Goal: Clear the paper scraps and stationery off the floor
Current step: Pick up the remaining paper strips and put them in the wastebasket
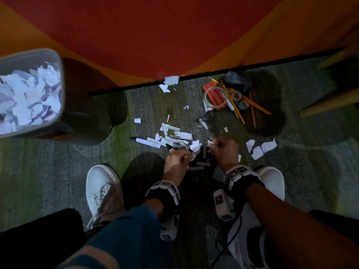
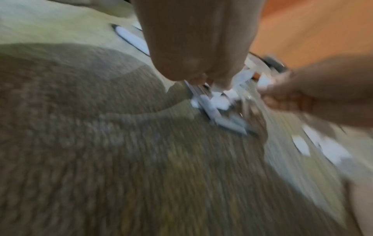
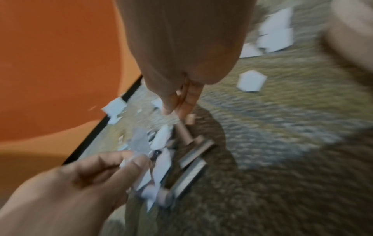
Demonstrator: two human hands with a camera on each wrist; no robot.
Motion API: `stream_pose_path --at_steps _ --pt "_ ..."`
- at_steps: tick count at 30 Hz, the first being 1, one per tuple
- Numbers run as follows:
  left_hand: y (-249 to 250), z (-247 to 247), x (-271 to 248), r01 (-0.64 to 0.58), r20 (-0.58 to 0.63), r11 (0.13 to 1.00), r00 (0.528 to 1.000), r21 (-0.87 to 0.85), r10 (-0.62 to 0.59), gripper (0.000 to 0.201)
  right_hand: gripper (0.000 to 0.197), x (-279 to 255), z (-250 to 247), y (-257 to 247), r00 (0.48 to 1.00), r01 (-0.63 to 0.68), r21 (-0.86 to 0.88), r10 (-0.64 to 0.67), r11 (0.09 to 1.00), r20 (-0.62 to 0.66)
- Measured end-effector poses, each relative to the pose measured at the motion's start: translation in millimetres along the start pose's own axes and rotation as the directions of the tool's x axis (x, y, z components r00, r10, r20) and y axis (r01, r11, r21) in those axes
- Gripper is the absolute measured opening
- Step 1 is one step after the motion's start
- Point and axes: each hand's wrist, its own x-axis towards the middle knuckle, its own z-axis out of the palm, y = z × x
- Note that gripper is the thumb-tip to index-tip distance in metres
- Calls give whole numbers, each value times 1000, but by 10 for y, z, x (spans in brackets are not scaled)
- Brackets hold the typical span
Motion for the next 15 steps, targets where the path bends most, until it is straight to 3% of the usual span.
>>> stream_pose_path --at_steps 4,8,12,15 --pt "-96 -187 81 79 24 997 997 14 -80 3 19 10 105 -157 977 137 -36 -129 990 168" --pt "-123 -166 80 100 73 979 991 175 -114 20 41 91 199 -216 948 204 -160 -155 966 277" --pt "-205 -60 79 109 80 933 986 344 -145 23 18 129 302 -269 941 186 -209 -113 960 319" --pt "-220 -10 73 169 53 918 978 359 -201 29 21 147 376 -267 944 195 -234 -118 952 308"
